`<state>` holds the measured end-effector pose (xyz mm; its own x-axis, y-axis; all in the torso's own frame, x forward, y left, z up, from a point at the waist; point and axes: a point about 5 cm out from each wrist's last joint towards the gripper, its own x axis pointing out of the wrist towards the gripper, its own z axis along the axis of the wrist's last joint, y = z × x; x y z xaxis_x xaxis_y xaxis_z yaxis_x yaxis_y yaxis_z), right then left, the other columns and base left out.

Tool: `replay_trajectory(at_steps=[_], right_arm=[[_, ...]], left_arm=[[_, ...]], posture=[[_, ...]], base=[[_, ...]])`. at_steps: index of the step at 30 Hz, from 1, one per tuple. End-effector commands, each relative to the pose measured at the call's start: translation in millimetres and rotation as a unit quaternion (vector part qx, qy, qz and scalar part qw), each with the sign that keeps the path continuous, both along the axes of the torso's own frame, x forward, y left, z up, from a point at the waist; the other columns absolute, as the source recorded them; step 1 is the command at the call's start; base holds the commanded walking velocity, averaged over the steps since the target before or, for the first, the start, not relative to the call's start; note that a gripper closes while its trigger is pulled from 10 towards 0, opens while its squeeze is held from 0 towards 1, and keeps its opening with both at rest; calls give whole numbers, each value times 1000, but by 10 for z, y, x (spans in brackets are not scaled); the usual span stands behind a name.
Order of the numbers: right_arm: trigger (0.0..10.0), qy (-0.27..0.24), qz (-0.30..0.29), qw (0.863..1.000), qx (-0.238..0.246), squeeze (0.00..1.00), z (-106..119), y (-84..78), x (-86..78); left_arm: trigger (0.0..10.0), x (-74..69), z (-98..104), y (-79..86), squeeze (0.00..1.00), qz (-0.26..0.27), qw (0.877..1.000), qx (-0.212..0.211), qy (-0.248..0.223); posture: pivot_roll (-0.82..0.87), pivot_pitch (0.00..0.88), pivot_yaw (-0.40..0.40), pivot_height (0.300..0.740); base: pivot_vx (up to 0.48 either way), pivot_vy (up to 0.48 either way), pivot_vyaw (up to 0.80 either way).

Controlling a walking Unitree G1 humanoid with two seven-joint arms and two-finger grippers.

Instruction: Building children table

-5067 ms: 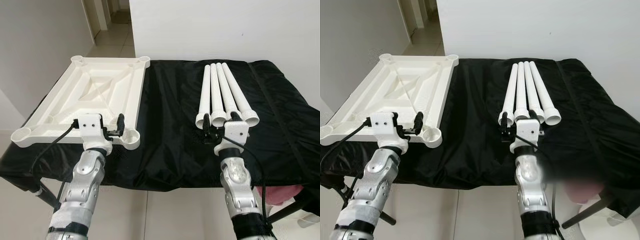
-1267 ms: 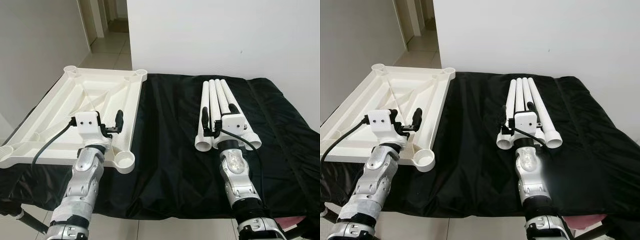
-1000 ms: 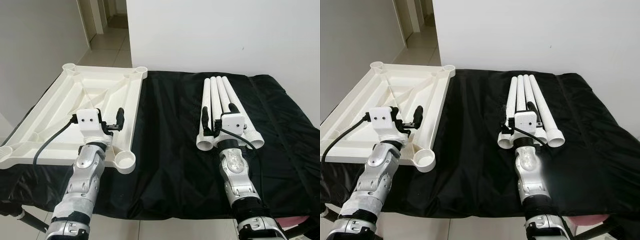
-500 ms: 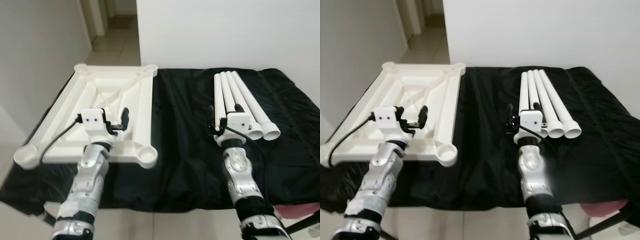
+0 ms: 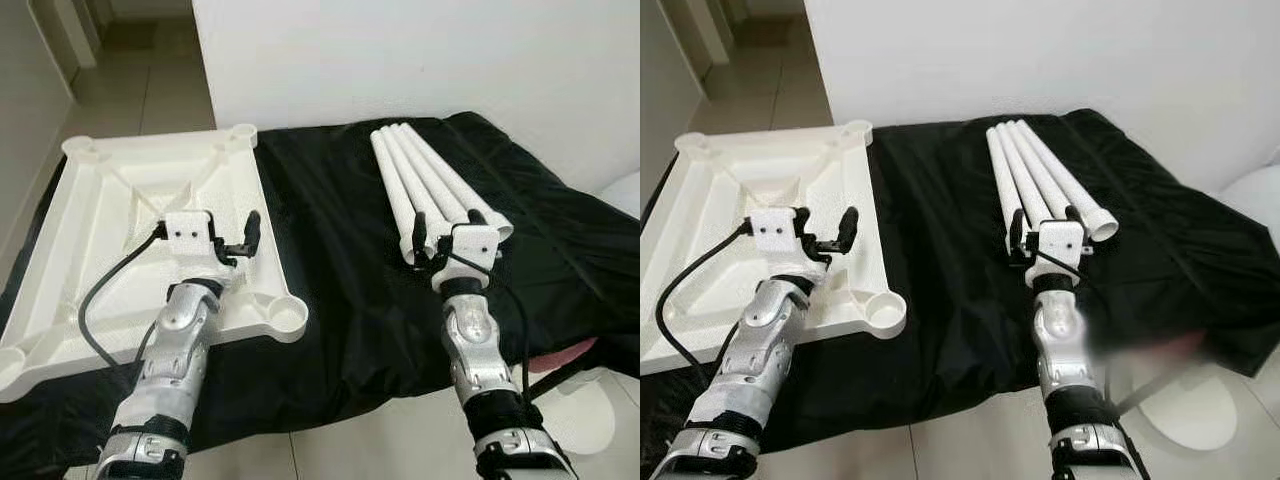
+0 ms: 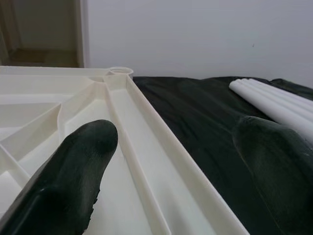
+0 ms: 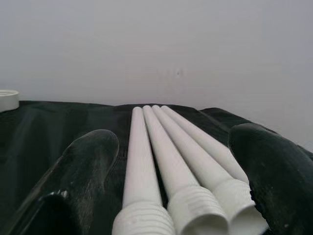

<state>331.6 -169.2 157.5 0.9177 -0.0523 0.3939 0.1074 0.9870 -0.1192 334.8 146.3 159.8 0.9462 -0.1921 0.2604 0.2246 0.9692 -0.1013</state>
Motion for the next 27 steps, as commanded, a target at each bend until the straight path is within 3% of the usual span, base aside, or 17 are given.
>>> replay_trajectory(at_steps=[1,8,22,27], right_arm=[[10000,-3,4,1000,2,0,6,27,17],[10000,-2,4,1000,3,0,1,37,22],[10000,-2,3,1000,4,0,9,35,38],[10000,2,4,1000,7,0,-10,45,34]], left_arm=[[10000,-18,-53,-3,0,-5,1000,12,3],[10000,-29,-54,-56,0,-12,1000,26,-4],[10000,-14,-29,-53,0,-10,1000,27,-8],[10000,5,-33,-24,0,13,1000,16,-2]], posture=[[-38,0,54,740],[-38,0,57,740],[-32,0,55,740],[-33,0,55,740]], base=[[0,0,0],[0,0,0],[0,-426,0],[0,0,0]])
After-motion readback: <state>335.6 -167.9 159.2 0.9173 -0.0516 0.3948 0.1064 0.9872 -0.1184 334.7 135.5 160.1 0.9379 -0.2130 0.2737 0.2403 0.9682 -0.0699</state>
